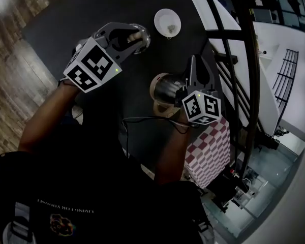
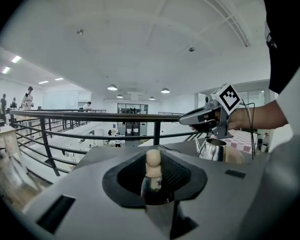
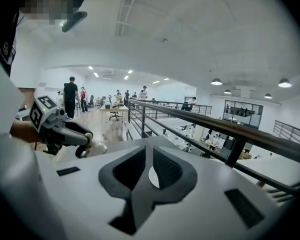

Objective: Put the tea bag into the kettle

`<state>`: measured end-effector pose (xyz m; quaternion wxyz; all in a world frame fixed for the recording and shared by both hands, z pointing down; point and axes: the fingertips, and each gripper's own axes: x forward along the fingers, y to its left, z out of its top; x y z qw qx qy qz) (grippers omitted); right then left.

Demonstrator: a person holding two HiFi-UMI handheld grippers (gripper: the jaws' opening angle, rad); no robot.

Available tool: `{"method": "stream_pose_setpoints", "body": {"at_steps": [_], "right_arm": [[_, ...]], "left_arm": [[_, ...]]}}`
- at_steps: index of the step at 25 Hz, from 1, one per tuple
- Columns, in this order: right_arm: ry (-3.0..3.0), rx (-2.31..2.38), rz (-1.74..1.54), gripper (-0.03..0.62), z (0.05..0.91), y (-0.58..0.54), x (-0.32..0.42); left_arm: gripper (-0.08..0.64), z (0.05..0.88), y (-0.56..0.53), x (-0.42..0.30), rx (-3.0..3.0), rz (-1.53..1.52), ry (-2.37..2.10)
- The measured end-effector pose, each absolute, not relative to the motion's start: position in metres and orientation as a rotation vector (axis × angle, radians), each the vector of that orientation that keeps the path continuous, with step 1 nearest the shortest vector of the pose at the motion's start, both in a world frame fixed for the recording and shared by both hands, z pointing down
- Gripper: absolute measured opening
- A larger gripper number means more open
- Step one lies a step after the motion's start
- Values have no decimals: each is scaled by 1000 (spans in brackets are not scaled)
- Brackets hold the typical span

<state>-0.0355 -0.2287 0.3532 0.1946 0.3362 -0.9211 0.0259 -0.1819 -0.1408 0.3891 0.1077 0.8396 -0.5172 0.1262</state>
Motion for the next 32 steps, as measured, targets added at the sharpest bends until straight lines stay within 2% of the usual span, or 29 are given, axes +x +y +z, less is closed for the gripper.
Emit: {"method": "stream_pose_setpoints", "body": {"at_steps": [7,15,24,32], "right_arm": [[-2464,793,128,55,417,-276,-70],[-2316,648,169,97,483,-325,-93],[-2153,597,211,109,565,-376,-86],[-2111,598,245,110,589,-383,-78]], "left_arm": [[95,429,-161,-200,2403,382,-1543],[95,468,-186,-211,2352,392,-1532],[95,499,-201,-208,2325,393,-1516],[95,494,-202,-209,2319,413,-1520]]}}
